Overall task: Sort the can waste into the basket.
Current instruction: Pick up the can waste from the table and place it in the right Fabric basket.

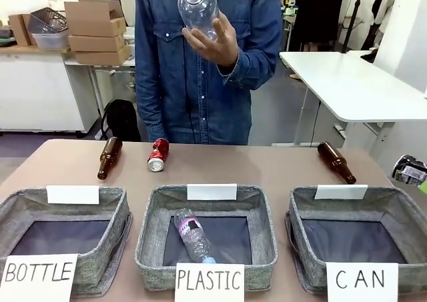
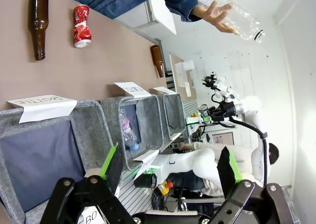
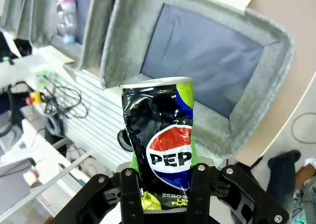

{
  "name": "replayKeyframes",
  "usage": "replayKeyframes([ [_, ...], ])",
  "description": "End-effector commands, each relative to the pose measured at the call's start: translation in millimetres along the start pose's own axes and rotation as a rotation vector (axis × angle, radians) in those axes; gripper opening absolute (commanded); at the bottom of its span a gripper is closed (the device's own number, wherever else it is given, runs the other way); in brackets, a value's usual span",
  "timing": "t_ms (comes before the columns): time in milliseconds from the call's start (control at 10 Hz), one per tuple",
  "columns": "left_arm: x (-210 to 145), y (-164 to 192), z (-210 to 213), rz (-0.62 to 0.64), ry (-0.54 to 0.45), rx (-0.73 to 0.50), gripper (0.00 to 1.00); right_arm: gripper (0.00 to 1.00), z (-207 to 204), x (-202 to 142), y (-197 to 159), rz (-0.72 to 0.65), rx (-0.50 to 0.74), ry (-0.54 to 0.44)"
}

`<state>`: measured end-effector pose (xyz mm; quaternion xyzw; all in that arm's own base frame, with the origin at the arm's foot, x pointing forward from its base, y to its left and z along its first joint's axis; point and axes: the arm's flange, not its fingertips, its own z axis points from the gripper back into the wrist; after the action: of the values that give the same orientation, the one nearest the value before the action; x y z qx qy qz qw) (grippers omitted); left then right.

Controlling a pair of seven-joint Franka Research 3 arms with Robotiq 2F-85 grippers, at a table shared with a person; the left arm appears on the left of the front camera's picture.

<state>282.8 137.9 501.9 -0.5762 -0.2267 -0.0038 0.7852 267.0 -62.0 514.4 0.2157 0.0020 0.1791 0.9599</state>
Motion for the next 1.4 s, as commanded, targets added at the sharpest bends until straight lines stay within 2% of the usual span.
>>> replayKeyframes([
  [0, -0.4, -0.1, 0.6, -0.017, 0.003, -0.012, 1.0, 0.0, 7.8, 4.9, -7.7, 0.039, -0.011, 0.023],
  [200, -0.4, -0.1, 0.6, -0.017, 0.003, -0.012, 1.0, 0.0, 7.9, 6.7, -10.2, 0.027, -0.003, 0.023],
  [300, -0.4, -0.1, 0.6, -0.017, 0.003, -0.012, 1.0, 0.94, 7.8, 8.2, -11.6, 0.032, -0.002, 0.023],
  [500, -0.4, -0.1, 0.6, -0.017, 0.003, -0.012, 1.0, 1.0, 8.8, 9.1, -13.3, 0.032, 0.002, -0.001],
  [1300, -0.4, -0.1, 0.6, -0.017, 0.003, -0.012, 1.0, 1.0, 13.2, 9.5, -14.9, 0.008, 0.066, -0.085],
])
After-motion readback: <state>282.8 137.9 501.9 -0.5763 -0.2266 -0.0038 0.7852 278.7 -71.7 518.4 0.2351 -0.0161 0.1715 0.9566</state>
